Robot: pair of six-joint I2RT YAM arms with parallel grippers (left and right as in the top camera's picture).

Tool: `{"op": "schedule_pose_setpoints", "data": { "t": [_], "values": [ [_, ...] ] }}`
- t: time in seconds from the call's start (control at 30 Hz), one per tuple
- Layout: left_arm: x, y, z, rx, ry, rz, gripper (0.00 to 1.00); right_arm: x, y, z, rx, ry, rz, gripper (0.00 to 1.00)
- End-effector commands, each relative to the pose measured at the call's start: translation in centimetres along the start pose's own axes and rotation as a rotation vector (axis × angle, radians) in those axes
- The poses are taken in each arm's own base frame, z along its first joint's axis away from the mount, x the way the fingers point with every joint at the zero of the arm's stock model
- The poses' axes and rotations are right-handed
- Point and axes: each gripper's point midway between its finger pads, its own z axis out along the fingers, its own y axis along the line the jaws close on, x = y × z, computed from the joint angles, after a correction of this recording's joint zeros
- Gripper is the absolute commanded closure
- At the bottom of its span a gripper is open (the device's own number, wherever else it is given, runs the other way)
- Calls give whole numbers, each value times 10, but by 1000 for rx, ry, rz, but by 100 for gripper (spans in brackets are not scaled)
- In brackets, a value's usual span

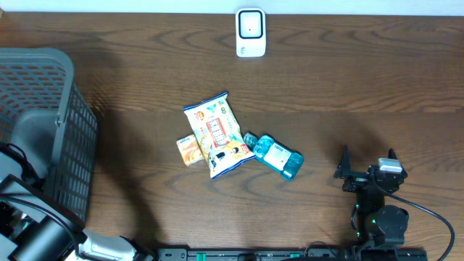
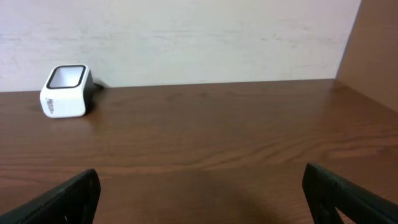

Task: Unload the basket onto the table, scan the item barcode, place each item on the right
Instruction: 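Reach the left gripper into the basket and grasp the mint wet-wipe pack, then lift the mint wet-wipe pack out and carry it toward the scanner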

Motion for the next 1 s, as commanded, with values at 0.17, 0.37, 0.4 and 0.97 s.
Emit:
{"op": "schedule_pose_setpoints", "data": {
  "t": [0.17, 0.37, 0.4, 0.97],
  "values": [
    [24, -29, -3, 150, 168, 18, 92, 0, -4, 0, 19, -2, -14, 1],
    [-3, -68, -86, 478, 121, 27, 93, 0, -4, 0, 19, -2, -14, 1],
    [-9, -72, -103, 535, 100, 23, 93, 0, -4, 0, 19, -2, -14, 1],
    [-29, -25, -353, 1335, -370, 44, 93, 0, -4, 0, 19, -2, -14, 1]
  ]
}}
